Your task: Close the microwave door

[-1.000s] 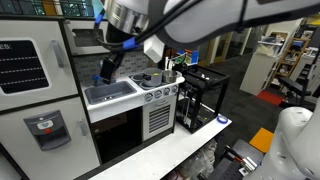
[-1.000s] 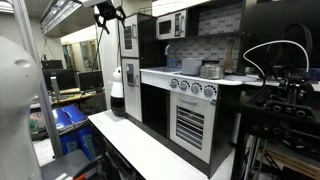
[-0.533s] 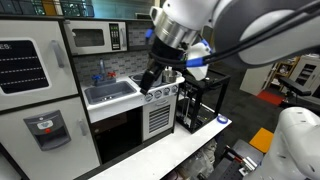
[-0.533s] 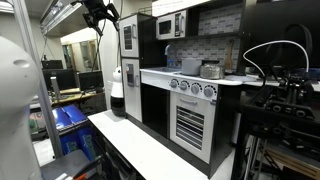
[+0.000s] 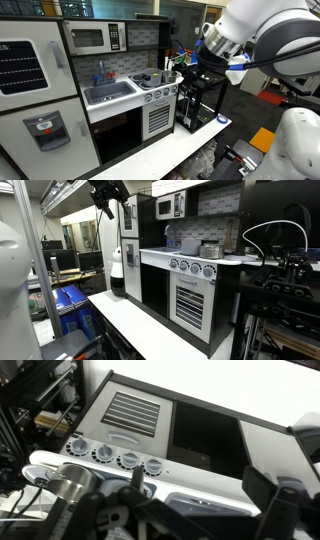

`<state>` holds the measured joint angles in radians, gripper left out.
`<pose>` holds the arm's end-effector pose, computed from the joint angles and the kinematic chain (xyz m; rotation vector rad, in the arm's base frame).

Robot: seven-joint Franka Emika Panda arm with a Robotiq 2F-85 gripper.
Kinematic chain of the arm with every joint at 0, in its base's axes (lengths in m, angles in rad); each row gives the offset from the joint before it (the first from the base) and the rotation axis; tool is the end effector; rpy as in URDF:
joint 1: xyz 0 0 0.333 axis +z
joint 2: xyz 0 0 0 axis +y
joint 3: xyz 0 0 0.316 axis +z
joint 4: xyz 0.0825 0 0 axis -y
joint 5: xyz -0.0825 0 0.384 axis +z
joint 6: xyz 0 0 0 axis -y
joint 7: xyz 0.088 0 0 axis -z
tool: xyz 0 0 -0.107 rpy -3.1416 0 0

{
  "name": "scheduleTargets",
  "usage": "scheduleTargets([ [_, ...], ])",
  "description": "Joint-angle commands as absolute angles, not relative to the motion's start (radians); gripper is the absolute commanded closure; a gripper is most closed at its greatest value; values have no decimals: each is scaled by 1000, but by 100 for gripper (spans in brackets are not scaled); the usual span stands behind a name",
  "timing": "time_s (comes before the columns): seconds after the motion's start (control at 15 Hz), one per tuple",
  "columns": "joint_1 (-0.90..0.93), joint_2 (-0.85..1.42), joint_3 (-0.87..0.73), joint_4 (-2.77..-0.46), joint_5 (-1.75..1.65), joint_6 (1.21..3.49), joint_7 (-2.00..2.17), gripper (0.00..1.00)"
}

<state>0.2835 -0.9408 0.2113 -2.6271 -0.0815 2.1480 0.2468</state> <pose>0.2731 0.1574 0.5610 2.9395 0.3404 0.7601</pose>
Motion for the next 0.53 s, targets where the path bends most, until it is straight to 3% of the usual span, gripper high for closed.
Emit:
scheduleTargets([
  [0.0, 186, -1048, 164, -2718, -83, 2156, 207, 0],
  [0.27, 76, -1024, 124, -2722, -128, 2241, 167, 0],
  [0.47, 93, -1049, 144, -2716, -88, 2195, 172, 0],
])
